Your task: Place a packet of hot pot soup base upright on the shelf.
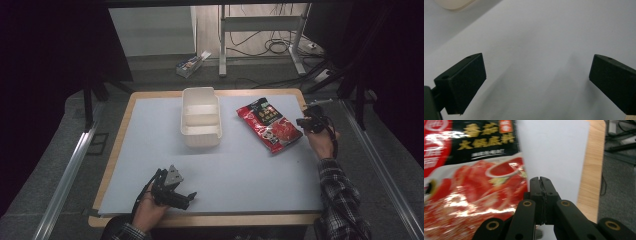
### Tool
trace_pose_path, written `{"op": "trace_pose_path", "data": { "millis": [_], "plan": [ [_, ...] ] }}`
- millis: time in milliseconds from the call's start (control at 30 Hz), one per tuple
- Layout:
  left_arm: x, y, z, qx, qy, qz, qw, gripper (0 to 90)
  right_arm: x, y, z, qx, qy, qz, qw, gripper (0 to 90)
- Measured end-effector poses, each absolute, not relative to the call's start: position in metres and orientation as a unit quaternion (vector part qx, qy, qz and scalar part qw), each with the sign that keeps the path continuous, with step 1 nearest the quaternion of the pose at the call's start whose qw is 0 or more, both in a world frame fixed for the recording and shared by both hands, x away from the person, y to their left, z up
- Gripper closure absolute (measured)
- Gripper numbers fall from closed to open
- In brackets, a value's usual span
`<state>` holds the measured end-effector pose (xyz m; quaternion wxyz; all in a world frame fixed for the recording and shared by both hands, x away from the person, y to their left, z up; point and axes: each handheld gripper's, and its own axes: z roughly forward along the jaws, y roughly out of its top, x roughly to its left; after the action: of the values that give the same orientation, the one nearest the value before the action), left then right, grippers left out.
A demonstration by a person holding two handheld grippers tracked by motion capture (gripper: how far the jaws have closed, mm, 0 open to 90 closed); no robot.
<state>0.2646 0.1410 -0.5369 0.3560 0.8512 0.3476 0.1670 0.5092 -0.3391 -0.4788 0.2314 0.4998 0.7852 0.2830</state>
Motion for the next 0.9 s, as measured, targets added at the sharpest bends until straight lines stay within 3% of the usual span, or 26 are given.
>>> {"op": "trace_pose_path", "data": {
  "millis": [333,900],
  "plan": [
    [0.264,0.14,-0.537,0.855,0.343,0.168,0.351,1.1,0.506,-0.341,-0.498,0.494,0.799,0.266,0.217,88.9],
    [0.265,0.134,-0.538,0.862,0.331,0.167,0.345,1.7,0.458,-0.318,-0.503,0.442,0.842,0.266,0.158,89.0]
  ]
}}
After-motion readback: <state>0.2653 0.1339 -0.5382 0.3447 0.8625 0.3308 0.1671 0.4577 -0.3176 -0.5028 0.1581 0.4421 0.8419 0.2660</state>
